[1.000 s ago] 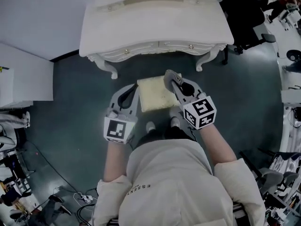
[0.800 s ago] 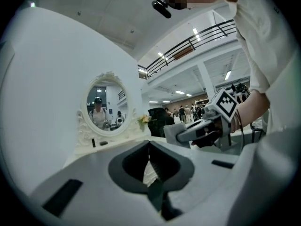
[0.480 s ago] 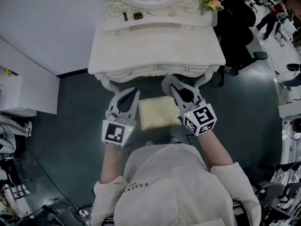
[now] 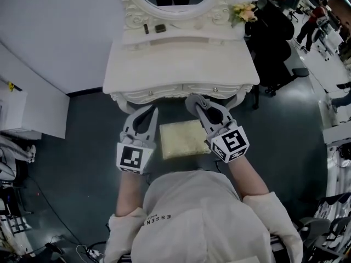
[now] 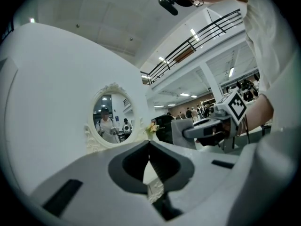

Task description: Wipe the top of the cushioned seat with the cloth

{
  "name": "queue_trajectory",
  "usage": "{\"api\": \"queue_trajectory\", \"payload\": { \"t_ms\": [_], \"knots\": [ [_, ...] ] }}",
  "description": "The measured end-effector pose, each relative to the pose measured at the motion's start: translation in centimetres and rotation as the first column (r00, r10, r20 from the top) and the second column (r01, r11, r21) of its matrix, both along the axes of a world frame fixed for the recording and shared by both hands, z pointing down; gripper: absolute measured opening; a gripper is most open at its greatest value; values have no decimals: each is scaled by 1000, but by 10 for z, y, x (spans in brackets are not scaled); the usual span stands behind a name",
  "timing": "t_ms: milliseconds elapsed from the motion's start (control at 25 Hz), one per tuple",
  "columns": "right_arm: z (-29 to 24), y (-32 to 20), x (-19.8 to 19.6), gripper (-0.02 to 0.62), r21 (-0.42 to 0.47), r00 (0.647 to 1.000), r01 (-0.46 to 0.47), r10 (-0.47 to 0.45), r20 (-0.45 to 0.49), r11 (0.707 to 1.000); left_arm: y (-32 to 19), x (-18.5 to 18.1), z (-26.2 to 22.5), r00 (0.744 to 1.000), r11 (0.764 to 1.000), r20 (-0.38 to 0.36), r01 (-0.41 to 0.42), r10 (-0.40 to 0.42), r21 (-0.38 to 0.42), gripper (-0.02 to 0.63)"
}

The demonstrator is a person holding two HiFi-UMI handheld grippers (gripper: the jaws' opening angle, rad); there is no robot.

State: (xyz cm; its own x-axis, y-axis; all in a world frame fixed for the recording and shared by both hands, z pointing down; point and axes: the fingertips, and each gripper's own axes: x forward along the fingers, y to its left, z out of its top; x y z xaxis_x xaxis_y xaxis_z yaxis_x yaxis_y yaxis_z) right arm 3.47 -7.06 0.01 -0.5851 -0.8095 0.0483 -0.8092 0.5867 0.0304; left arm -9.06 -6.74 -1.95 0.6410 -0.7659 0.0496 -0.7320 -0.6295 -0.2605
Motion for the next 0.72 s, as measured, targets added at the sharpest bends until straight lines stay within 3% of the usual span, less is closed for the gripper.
{"api": "queue_trajectory", "payload": {
  "t_ms": [280,720],
  "knots": [
    [7,-3,2,26,9,999,-6,6,-36,1000,-2,7,3,1000,1000,-10,-1,0,-21,2],
    [17,-13,11,26,-76,998,-64,63,-7,995,-9,3,10,1000,1000,8,12,-12,-24,2]
  ]
}}
